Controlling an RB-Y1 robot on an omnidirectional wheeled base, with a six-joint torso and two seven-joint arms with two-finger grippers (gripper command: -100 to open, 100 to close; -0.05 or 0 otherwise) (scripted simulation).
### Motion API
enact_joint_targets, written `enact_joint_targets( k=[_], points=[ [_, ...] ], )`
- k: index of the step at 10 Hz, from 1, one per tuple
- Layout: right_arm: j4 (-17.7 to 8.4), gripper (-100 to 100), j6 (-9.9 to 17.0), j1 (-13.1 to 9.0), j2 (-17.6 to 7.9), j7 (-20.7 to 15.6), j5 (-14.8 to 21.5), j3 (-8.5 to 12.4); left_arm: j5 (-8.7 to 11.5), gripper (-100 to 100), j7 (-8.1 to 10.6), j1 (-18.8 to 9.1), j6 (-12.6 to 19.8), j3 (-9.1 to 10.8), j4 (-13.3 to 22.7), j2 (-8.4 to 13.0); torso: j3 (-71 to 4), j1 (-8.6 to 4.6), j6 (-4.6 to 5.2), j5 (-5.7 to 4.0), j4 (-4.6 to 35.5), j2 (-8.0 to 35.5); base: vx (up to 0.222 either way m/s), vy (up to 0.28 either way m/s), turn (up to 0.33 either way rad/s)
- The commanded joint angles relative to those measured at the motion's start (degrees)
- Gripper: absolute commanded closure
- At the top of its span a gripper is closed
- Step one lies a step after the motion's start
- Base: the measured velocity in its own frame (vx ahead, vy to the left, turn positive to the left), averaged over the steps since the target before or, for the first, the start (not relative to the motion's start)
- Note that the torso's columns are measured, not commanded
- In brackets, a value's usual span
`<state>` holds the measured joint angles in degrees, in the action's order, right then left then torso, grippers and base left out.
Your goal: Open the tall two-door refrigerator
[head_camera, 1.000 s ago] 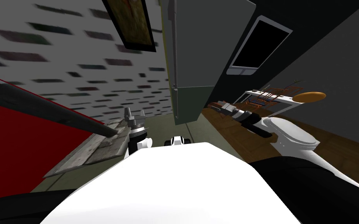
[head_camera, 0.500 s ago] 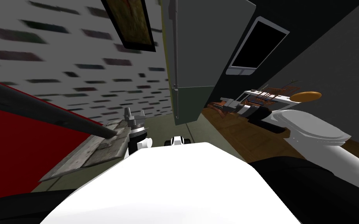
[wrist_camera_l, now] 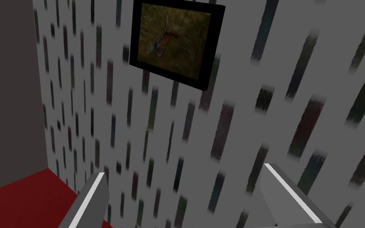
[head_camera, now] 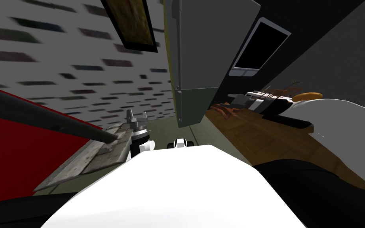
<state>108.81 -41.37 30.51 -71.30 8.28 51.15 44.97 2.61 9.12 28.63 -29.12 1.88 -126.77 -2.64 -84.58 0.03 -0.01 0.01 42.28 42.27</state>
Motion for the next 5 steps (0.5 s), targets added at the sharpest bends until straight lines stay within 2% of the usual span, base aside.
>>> enact_joint_targets(
  k=[1,2,3,4,5],
  points=[
    [-1.9,-100,-1.4,0.1,-4.0,-0.1,3.3,3.2,0.0,0,0.00,0.0,0.0,0.00,0.0,0.0,0.0,-0.08,0.00,-0.03,0.0,0.0,0.025,0.055,-0.045],
    [-1.9,-100,-1.4,0.1,-5.7,-0.1,3.6,3.8,0.0,0,0.00,0.0,0.0,0.00,0.0,0.0,0.0,0.02,0.03,0.00,0.0,0.0,0.033,0.054,-0.044],
    [-3.5,-100,-2.7,0.3,-7.6,-0.2,6.0,5.8,0.0,0,0.00,0.0,0.0,0.00,0.0,0.0,0.0,0.00,0.00,0.00,0.0,0.0,0.052,0.068,-0.044],
    [-3.5,-100,-2.7,0.3,-9.3,-0.2,6.6,7.1,0.0,0,0.00,0.0,0.0,0.00,0.0,0.0,0.0,0.03,0.02,0.00,0.0,-0.1,0.053,0.063,-0.032],
    [-3.5,-100,-2.7,0.3,-10.6,-0.2,6.6,7.1,0.0,0,0.00,0.0,0.0,0.00,0.0,0.0,0.0,-0.01,-0.01,0.00,0.0,0.0,0.025,0.025,0.002]
  ],
)
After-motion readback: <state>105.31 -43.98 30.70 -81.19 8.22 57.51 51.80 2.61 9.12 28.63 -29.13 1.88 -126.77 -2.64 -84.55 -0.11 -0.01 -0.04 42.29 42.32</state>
